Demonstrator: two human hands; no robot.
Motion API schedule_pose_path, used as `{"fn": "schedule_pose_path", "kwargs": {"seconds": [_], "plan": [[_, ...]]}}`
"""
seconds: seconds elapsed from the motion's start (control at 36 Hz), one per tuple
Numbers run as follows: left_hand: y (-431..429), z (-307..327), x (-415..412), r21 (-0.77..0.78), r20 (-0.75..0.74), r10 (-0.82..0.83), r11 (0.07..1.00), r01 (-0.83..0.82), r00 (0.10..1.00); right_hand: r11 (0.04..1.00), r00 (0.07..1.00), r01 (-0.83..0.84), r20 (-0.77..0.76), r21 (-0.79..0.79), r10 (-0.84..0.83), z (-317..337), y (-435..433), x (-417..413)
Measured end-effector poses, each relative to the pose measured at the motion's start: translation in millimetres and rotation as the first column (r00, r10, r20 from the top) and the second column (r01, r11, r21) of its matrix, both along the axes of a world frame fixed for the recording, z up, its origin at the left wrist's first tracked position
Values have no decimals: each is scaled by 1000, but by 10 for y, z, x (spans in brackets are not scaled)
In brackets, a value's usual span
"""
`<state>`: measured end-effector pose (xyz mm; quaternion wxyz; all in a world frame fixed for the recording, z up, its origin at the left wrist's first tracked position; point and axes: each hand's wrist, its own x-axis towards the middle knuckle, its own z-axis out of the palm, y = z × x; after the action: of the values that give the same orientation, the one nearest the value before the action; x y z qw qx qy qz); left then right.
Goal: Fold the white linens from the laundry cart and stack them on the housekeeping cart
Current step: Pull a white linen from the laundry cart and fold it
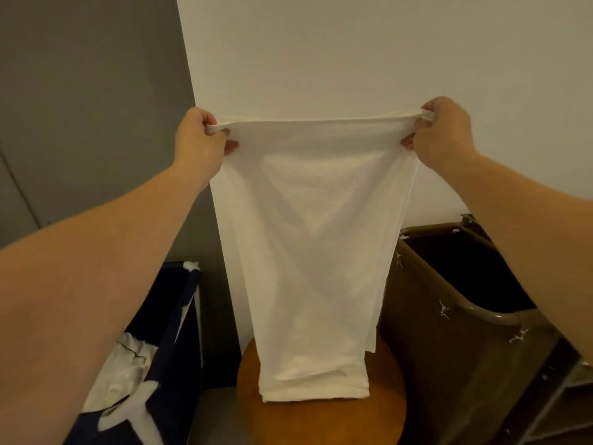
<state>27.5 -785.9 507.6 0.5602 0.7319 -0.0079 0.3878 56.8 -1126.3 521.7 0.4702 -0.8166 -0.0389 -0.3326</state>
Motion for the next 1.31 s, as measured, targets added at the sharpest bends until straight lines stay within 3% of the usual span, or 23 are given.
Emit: {"fn": "schedule_pose_path", "kwargs": {"seconds": [0.36, 0.75, 1.03, 1.31], "plan": [[-266, -25, 294, 22, -37, -8, 1000, 9, 999, 999, 1000, 12, -26, -33, -13, -156, -290, 305], [166, -470, 1110, 2, -156, -41, 999, 42, 987, 997, 984, 45, -172, -66, -55, -568, 187, 1054], [360, -1321, 2214, -23, -345, -57, 998, 52, 937, 991, 928, 46, -361, -124, -88, -1487, 412, 2227], [554, -2547, 3353, -75, -563, -15, 997, -32, 826, 971, 846, -105, -533, -216, -27, -2664, 654, 3555]]}}
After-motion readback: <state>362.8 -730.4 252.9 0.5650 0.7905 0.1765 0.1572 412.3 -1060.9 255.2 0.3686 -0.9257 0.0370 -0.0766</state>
